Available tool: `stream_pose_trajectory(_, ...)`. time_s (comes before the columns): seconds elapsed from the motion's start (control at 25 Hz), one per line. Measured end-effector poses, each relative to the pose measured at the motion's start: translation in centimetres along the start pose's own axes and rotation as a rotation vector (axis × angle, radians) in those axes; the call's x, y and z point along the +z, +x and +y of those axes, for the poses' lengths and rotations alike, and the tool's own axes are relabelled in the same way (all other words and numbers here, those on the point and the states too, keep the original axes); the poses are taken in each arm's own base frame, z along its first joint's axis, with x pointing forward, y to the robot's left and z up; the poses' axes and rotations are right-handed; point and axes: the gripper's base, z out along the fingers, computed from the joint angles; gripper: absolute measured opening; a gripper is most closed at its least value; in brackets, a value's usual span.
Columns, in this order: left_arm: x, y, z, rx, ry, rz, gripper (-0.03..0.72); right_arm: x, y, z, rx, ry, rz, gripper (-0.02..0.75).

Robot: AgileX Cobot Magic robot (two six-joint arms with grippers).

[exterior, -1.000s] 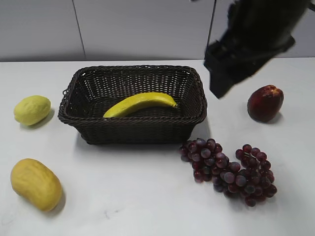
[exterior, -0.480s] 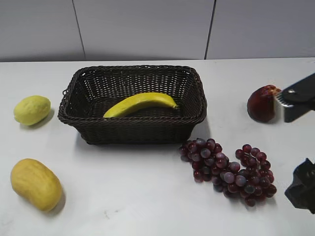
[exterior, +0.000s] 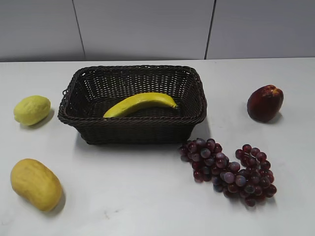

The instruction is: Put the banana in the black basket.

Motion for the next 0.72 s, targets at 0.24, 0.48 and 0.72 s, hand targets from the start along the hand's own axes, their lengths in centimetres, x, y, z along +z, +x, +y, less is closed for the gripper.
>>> stream_pose_trajectory(0.24, 0.0, 0.0, 0.0, 0.000, 0.000, 0.000, 0.242, -4.1, 2.0, -2.0, 0.145, 0.101, -0.212, 0.592)
stream_pose_trajectory(0.48, 0.0, 0.0, 0.0, 0.000, 0.000, 0.000, 0.242, -6.7, 5.0, -1.6, 0.066, 0.136, -0.342, 0.592)
stream_pose_trajectory(0.72, 0.0, 0.0, 0.0, 0.000, 0.000, 0.000, 0.242, -6.4, 7.9, -1.3, 0.068, 0.158, -0.404, 0.592)
